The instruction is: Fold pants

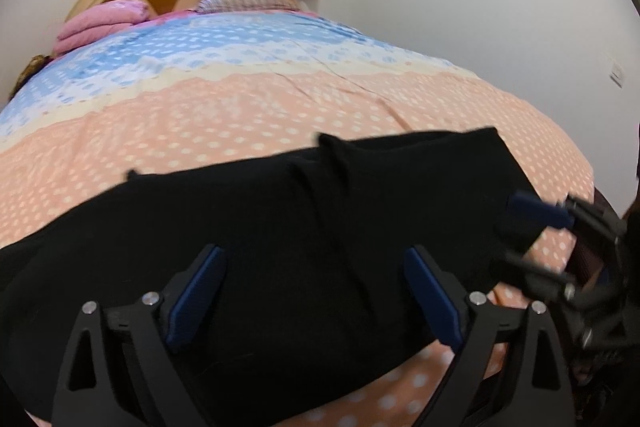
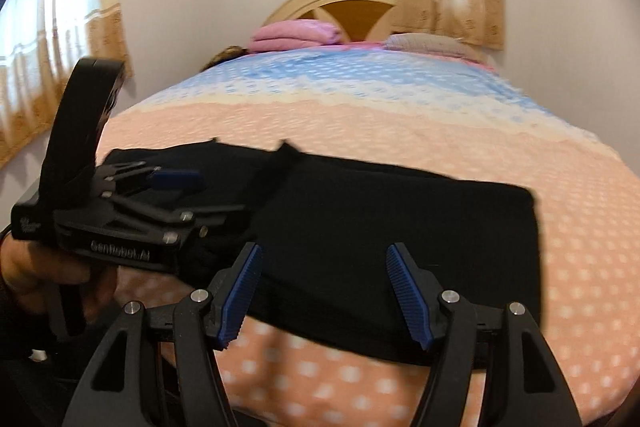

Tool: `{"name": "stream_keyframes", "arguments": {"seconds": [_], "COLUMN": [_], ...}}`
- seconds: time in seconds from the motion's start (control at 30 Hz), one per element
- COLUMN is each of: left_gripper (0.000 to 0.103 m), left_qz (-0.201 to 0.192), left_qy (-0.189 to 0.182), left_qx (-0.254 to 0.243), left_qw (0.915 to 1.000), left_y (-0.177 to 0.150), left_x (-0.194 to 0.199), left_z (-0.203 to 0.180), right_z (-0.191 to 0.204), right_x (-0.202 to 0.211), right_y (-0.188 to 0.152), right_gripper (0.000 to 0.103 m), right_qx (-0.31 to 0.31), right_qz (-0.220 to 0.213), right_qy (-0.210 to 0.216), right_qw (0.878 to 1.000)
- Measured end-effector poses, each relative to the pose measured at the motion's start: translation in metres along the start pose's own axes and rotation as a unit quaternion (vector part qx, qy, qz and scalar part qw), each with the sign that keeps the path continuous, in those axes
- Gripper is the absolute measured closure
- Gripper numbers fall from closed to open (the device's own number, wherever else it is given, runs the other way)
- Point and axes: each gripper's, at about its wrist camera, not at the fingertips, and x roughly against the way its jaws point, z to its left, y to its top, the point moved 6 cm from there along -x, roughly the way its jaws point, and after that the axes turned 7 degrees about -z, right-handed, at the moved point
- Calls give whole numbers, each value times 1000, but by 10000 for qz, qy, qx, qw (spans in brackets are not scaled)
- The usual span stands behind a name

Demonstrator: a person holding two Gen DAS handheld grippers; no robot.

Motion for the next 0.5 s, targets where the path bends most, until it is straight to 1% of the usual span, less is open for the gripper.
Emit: {"name": "stream_keyframes", "arguments": {"seconds": [0.1, 0.17, 0.23, 0.27, 0.37, 0.4, 0.43, 0.5], "left_gripper": [7, 6, 6, 5, 4, 4, 4, 4], "left_qz": [-116, -207, -283, -310, -349, -344, -337, -308], "left_qy": [161, 371, 547, 626, 955, 1079, 1211, 1439], "left_qx": [102, 126, 187, 212, 297, 337, 378, 425], "left_qw": [9998, 9990, 9979, 9973, 9944, 9930, 9913, 9882], "left_y": [2, 5, 7, 7, 3, 0, -3, -9], "left_x": [13, 22, 33, 37, 52, 57, 63, 72], "left_z": [20, 35, 54, 62, 93, 105, 117, 138], "right_z": [13, 21, 29, 32, 43, 47, 50, 51], "right_x": [-8, -15, -22, -31, -31, -32, -32, -32], "right_y": [-1, -4, -13, -25, -34, -36, -37, -39], "right_gripper": [37, 37, 37, 37, 36, 34, 31, 30], "right_qx": [90, 125, 121, 211, 876, 1047, 1143, 1124], "right_qz": [41, 122, 378, 690, 593, 623, 634, 643], "right_qy": [186, 323, 520, 559, 311, 245, 230, 260], "right_qw": [9998, 9993, 9979, 9958, 9939, 9923, 9912, 9912]}}
